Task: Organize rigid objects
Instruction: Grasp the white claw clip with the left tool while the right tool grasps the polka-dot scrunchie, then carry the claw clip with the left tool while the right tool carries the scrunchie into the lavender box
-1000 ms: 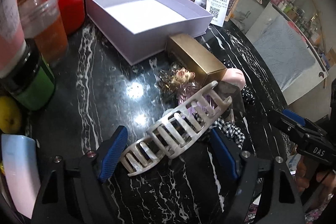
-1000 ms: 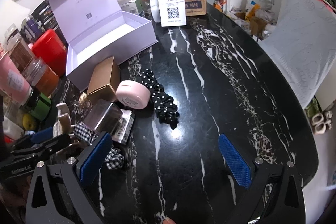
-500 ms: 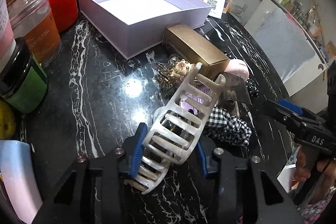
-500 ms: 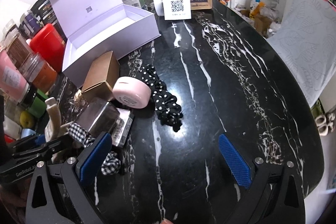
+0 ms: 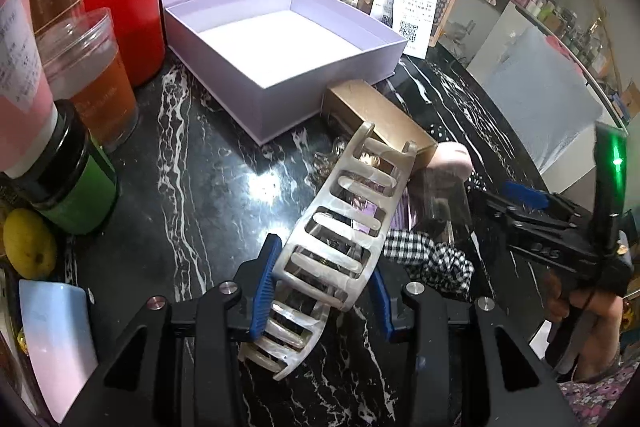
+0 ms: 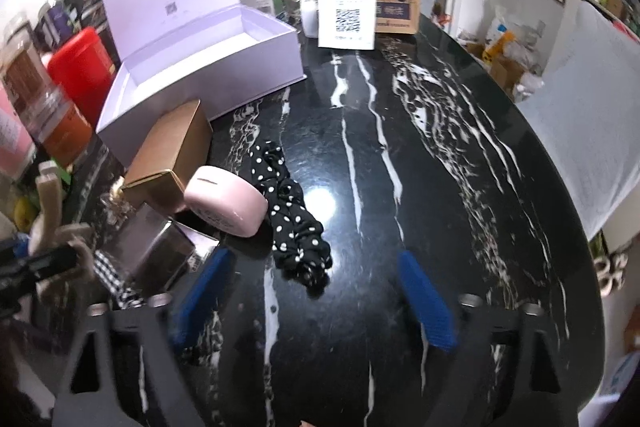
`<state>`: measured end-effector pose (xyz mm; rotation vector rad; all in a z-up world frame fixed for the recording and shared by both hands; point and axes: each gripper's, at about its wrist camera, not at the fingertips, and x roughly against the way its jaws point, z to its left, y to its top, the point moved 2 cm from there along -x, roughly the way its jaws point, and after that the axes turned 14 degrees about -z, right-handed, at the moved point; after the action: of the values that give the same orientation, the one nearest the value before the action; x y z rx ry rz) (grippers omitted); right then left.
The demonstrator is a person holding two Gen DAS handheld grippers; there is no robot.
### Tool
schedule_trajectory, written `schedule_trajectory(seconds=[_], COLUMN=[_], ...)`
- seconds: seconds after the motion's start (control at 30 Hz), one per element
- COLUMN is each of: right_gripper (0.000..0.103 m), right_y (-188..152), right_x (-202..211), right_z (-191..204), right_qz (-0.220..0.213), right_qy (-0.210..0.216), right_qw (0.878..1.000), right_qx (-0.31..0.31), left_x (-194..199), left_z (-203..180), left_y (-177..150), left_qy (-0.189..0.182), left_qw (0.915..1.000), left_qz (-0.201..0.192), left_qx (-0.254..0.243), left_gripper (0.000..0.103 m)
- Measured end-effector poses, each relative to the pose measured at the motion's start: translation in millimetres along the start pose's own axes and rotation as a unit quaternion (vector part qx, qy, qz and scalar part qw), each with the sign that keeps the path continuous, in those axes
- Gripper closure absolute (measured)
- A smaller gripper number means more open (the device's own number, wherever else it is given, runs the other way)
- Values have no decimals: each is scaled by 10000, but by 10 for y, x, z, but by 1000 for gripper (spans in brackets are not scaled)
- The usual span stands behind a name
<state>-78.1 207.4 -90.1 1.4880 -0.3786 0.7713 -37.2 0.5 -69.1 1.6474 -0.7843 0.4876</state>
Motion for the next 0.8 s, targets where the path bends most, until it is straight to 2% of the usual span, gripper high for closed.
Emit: schedule_trajectory(seconds=[0.07, 0.27, 0.43, 0.53, 0.8], right_gripper=[28, 48, 81, 86, 86], right_y=[12, 49, 46, 40, 41], right_x=[-57, -204, -225, -203, -55], right_z=[16, 33, 26, -1, -60], right_qz=[0, 54, -19, -37, -169], right_qy=[25, 292, 324, 344, 244], right_qw=[9999, 9993, 9991, 9993, 9996], right_qx=[137, 232, 263, 168, 19], left_x=[-31, -62, -57, -43, -70], left_z=[-15, -53, -63, -63, -68], left_y=[32, 71, 77, 94, 56], left_qy=[-3, 21, 46, 39, 0], left_qw=[10000, 10000, 10000, 9999, 9999], left_qz=[-18, -37, -56, -94, -97], left_qx=[1, 24, 39, 60, 84], left_gripper=[62, 62, 64, 67, 68])
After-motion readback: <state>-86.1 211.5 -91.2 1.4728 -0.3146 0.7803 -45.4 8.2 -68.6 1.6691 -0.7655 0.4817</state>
